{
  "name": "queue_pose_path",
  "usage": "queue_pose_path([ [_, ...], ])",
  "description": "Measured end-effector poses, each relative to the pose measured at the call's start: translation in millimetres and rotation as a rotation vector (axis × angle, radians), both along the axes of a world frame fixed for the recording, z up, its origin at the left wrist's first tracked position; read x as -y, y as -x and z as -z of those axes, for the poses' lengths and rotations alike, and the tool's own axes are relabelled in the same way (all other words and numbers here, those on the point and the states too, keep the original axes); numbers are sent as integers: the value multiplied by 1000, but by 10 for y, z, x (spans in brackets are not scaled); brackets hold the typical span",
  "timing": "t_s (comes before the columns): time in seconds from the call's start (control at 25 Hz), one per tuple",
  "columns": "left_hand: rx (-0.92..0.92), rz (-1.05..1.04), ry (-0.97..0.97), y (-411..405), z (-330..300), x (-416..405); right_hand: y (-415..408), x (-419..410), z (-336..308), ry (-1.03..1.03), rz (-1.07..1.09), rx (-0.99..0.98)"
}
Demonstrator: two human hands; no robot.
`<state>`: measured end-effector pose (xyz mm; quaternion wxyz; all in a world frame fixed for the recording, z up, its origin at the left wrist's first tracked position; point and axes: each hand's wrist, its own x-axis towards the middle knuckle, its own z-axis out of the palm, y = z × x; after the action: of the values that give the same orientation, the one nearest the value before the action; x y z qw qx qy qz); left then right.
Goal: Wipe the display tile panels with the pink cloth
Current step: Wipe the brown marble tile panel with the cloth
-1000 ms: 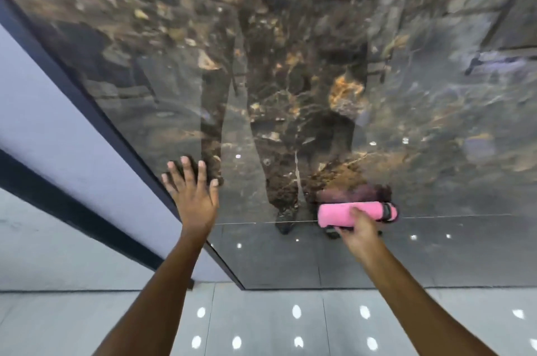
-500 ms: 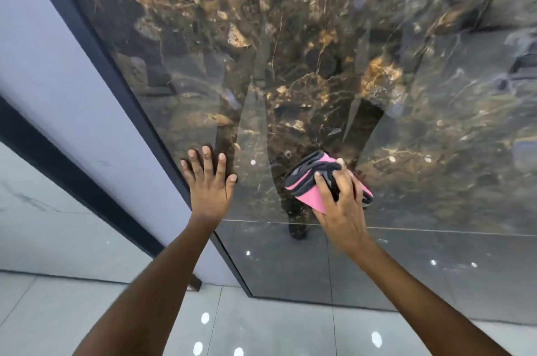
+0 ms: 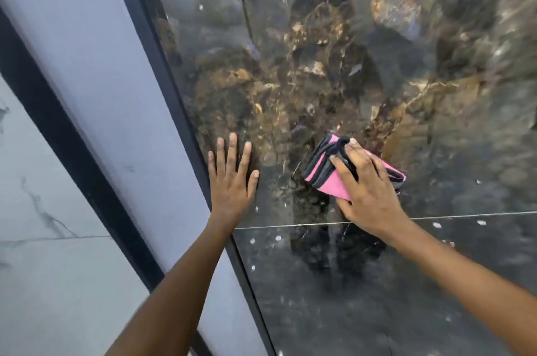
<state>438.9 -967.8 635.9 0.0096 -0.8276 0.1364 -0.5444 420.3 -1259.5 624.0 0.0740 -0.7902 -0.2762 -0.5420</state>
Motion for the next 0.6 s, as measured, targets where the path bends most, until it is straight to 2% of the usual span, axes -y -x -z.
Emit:
queue_pose_path([
  [0.12,23,-26,-160,-1,269,-223,-25,-30,142,-26,-13,61],
  [0.32,125,-72,-170,-146,246,-193,-148,70,696,26,100,184],
  [0.44,153,-67,-270,-115,233,-402,-116,163,836,88,207,238],
  [0.52,175,-52,-373,-121,368,-584,-106,224,677,-30,277,241],
  [0.6,204,-63,-434,-163,524,-653,-102,237,498,-276,280,178],
])
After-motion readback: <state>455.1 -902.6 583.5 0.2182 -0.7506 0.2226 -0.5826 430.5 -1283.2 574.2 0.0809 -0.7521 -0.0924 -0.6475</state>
